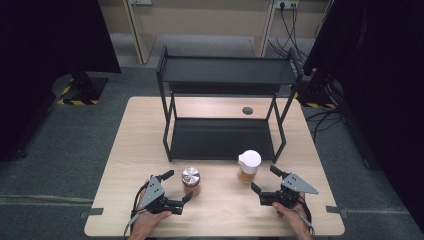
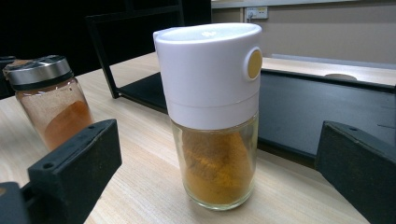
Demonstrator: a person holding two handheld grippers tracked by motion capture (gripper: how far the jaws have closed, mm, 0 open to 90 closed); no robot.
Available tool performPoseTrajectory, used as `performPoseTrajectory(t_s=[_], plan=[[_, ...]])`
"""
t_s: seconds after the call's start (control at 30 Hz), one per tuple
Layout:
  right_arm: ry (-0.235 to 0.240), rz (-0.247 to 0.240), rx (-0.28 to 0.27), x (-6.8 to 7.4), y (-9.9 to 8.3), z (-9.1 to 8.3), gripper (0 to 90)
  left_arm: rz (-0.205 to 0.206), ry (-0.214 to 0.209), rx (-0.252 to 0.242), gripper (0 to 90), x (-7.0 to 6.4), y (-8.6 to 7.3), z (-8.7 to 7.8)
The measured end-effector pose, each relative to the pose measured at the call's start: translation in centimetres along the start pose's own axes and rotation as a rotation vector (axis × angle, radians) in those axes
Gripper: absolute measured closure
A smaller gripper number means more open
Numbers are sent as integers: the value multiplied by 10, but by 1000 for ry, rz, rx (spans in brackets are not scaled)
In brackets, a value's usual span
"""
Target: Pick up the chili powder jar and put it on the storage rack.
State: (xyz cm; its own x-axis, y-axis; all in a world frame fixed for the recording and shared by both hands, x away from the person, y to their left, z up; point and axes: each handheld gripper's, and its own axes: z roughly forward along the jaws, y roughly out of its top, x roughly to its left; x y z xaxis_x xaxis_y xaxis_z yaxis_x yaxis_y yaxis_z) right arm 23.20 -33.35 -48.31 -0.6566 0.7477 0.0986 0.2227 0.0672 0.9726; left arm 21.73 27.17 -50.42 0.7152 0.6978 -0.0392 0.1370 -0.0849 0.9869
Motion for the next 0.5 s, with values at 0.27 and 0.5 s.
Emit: performPoseTrajectory(t_s=[0.27, 0.5], plan=[[5, -3, 4, 1, 0, 2, 9, -2, 2, 0, 1, -1, 0, 0], [8, -5, 2, 2, 0, 2, 9, -5, 4, 4, 1, -2, 0, 1]])
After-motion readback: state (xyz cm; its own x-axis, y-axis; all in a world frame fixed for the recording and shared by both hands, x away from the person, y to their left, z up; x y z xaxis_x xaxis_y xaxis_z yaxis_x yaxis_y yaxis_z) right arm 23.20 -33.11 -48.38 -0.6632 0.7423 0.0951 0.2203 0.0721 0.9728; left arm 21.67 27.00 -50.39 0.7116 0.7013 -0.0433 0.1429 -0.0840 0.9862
